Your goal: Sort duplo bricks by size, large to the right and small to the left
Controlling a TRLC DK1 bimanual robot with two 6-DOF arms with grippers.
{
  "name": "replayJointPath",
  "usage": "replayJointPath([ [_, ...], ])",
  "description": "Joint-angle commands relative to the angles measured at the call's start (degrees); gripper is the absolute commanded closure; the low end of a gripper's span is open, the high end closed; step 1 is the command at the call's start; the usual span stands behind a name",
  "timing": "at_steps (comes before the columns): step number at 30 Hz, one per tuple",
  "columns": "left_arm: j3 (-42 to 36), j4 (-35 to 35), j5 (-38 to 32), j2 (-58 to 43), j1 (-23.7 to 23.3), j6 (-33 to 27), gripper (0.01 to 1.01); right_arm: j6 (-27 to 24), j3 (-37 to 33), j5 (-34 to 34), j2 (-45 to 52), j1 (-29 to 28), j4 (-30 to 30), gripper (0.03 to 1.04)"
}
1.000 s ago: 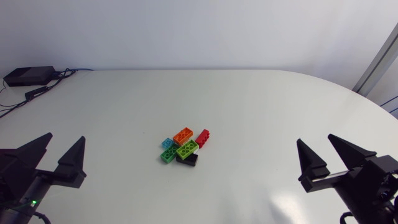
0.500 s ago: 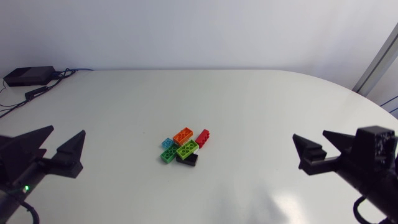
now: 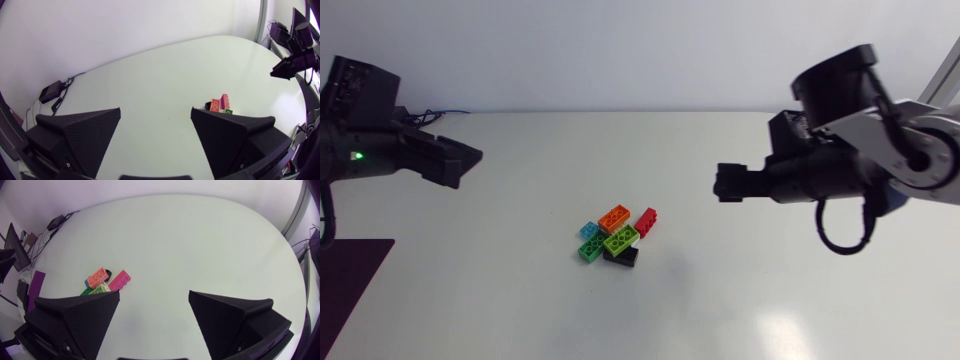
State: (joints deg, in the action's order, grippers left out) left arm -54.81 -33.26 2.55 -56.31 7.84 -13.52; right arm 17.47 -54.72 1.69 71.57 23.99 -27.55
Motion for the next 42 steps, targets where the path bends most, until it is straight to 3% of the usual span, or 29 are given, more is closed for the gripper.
replayJointPath([
  [1,-0.6,-1.8,-0.3,-3.2,4.4,-0.9,0.049,4.4,-3.6,0.3,5.7,2.5,-1.1,0.07],
  [6,-1.7,-3.1,-0.3,-11.2,11.3,-1.2,0.049,7.7,-9.9,1.3,16.1,5.8,-2.1,0.07],
  [15,-6.2,-3.0,2.1,-27.3,13.5,-2.8,0.049,12.3,-22.3,-0.7,33.5,10.0,-3.0,0.07],
  [22,-11.1,-3.0,4.1,-34.7,12.3,-3.1,0.049,15.4,-31.9,-3.2,44.5,10.3,-4.4,0.07],
  [33,-10.5,-2.3,6.1,-35.0,8.6,-6.3,0.049,16.5,-31.9,-3.6,50.5,9.3,-5.7,0.08],
  [39,-9.2,-2.3,6.2,-34.4,8.1,-7.1,0.049,16.8,-33.2,-6.3,52.3,6.9,-6.0,0.31],
  [40,-9.1,-2.3,6.2,-34.4,7.9,-7.4,0.049,16.8,-32.9,-6.4,52.2,6.5,-5.9,0.39],
  [42,-9.1,-2.3,6.2,-34.3,7.7,-7.6,0.049,16.9,-31.7,-6.6,51.7,5.7,-4.8,0.64],
])
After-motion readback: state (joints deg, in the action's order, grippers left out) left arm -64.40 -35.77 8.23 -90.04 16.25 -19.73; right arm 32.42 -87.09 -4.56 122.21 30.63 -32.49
